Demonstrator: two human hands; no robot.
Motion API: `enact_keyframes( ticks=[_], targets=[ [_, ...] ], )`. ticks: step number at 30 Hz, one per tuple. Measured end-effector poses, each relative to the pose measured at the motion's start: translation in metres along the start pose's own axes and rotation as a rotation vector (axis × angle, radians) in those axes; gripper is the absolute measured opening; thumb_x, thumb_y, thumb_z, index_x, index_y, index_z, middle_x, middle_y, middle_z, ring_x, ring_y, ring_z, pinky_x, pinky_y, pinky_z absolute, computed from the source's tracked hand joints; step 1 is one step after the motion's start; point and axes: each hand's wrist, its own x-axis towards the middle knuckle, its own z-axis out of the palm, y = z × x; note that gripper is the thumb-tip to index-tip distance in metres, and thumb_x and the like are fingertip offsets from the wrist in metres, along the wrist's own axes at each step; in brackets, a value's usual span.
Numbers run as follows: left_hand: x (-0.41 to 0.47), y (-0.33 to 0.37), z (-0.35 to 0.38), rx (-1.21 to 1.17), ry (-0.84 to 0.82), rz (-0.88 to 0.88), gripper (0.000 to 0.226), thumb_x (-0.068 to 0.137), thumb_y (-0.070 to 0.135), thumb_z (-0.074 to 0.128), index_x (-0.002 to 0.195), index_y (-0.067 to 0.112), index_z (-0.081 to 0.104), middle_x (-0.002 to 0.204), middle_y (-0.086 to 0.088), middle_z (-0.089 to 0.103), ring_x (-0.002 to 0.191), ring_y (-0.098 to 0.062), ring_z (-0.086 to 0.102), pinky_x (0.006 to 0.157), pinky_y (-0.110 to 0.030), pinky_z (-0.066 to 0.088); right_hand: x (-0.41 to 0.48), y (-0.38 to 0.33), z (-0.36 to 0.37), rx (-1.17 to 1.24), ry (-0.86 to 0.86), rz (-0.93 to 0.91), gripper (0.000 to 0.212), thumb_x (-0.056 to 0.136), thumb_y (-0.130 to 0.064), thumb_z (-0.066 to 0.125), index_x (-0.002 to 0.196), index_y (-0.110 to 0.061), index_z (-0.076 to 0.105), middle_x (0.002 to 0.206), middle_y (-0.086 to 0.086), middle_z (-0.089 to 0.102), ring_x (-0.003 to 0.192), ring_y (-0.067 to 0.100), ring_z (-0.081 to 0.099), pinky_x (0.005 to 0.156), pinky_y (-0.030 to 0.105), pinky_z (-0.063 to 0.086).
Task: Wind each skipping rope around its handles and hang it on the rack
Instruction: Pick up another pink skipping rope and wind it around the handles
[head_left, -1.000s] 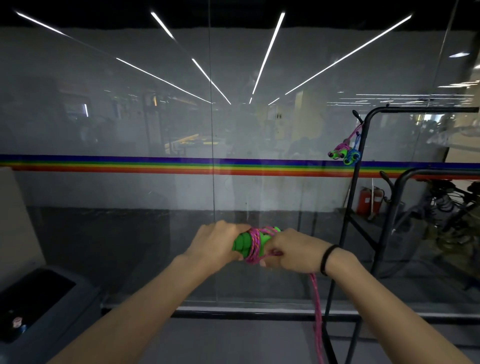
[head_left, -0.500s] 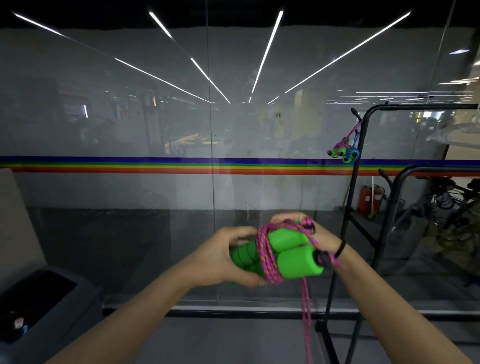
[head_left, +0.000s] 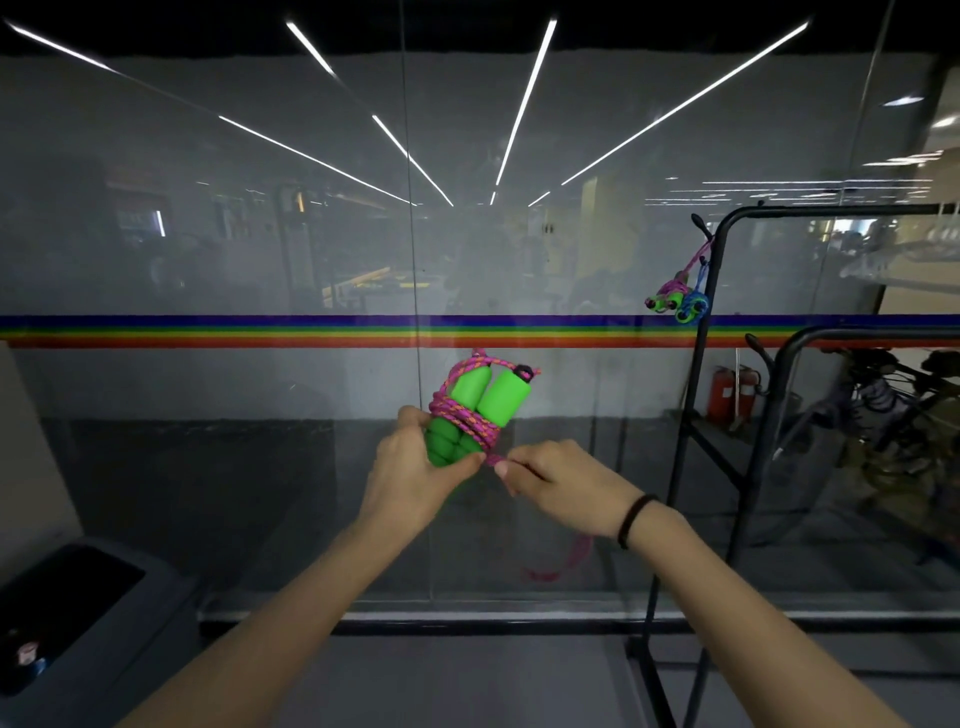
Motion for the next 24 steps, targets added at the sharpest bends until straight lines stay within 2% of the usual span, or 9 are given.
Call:
enact_keyframes(
  ticks=[2, 5, 9, 12, 15, 16, 18, 21, 24],
  targets=[
    [0.001, 0.001, -0.004, 0.142, -0.035, 0.070, 0.049, 0.069, 0.036, 0.077, 0.097, 0.021, 0.039, 0.085, 0.002, 0.061, 0.081, -0.022, 0.061, 0.063, -0.029, 0.044, 0.002, -0.003, -0.006, -0.120, -0.024, -0.015, 0.033, 0.096, -0.036, 0.039, 0.079, -0.017, 0.059, 0.075, 0.003, 0.058, 0.078, 0.021, 0.056, 0.073, 0.035, 0.045],
    [0.002, 0.006, -0.013, 0.371, -0.076, 0.198, 0.049, 0.071, 0.038, 0.073, 0.103, 0.024, 0.037, 0.094, -0.001, 0.066, 0.089, -0.028, 0.064, 0.067, -0.032, 0.044, 0.005, -0.004, -0.012, -0.214, -0.042, -0.024, 0.031, 0.091, -0.041, 0.047, 0.075, -0.017, 0.059, 0.076, 0.005, 0.058, 0.082, 0.024, 0.058, 0.069, 0.031, 0.042],
    [0.008, 0.006, -0.021, 0.654, -0.128, 0.428, 0.051, 0.078, 0.037, 0.068, 0.116, 0.026, 0.037, 0.104, -0.001, 0.066, 0.097, -0.026, 0.064, 0.069, -0.031, 0.043, 0.004, -0.007, -0.025, -0.285, -0.069, -0.043, 0.036, 0.084, -0.048, 0.057, 0.089, -0.014, 0.067, 0.083, 0.006, 0.063, 0.083, 0.022, 0.059, 0.070, 0.030, 0.045],
    [0.012, -0.006, -0.027, 0.741, -0.291, 0.629, 0.051, 0.078, 0.036, 0.067, 0.119, 0.031, 0.037, 0.106, 0.002, 0.066, 0.097, -0.023, 0.064, 0.077, -0.034, 0.050, 0.002, -0.011, -0.043, -0.164, -0.096, -0.068, 0.025, 0.080, -0.044, 0.065, 0.080, -0.019, 0.067, 0.071, -0.004, 0.061, 0.071, 0.008, 0.057, 0.066, 0.026, 0.044],
    [0.009, -0.013, -0.029, 0.660, -0.418, 0.786, 0.044, 0.075, 0.036, 0.069, 0.105, 0.036, 0.037, 0.086, 0.006, 0.066, 0.083, -0.018, 0.063, 0.090, -0.031, 0.046, 0.003, -0.002, -0.054, 0.028, -0.111, -0.101, 0.013, 0.078, -0.036, 0.069, 0.071, -0.026, 0.066, 0.061, -0.013, 0.059, 0.060, -0.005, 0.052, 0.060, 0.014, 0.038],
    [0.008, -0.014, -0.029, 0.622, -0.422, 0.822, 0.041, 0.074, 0.036, 0.069, 0.102, 0.036, 0.038, 0.084, 0.008, 0.066, 0.080, -0.014, 0.062, 0.098, -0.029, 0.041, 0.003, 0.002, -0.056, 0.111, -0.117, -0.109, 0.010, 0.079, -0.032, 0.069, 0.072, -0.026, 0.066, 0.063, -0.012, 0.061, 0.061, -0.006, 0.052, 0.062, 0.013, 0.038],
    [0.005, -0.012, -0.030, 0.521, -0.396, 0.847, 0.037, 0.073, 0.040, 0.067, 0.101, 0.037, 0.042, 0.085, 0.011, 0.067, 0.080, -0.009, 0.061, 0.102, -0.020, 0.033, 0.003, 0.009, -0.053, 0.297, -0.129, -0.109, 0.008, 0.083, -0.021, 0.065, 0.075, -0.024, 0.065, 0.067, -0.011, 0.064, 0.065, -0.007, 0.054, 0.066, 0.011, 0.041],
    [0.001, -0.007, -0.030, 0.329, -0.354, 0.777, 0.035, 0.071, 0.044, 0.066, 0.100, 0.038, 0.047, 0.090, 0.013, 0.067, 0.086, -0.009, 0.060, 0.088, -0.017, 0.037, 0.001, 0.016, -0.046, 0.554, -0.135, -0.085, 0.016, 0.089, -0.011, 0.053, 0.076, -0.014, 0.062, 0.061, -0.015, 0.063, 0.062, -0.008, 0.055, 0.063, 0.006, 0.041],
    [-0.006, -0.003, -0.026, 0.047, -0.358, 0.647, 0.041, 0.066, 0.024, 0.080, 0.097, 0.033, 0.055, 0.084, 0.011, 0.069, 0.077, -0.009, 0.063, 0.070, -0.026, 0.050, -0.002, 0.023, -0.033, 0.733, -0.103, -0.047, 0.018, 0.088, -0.010, 0.052, 0.075, -0.016, 0.063, 0.062, -0.013, 0.065, 0.062, -0.003, 0.058, 0.061, 0.010, 0.045]
  ],
)
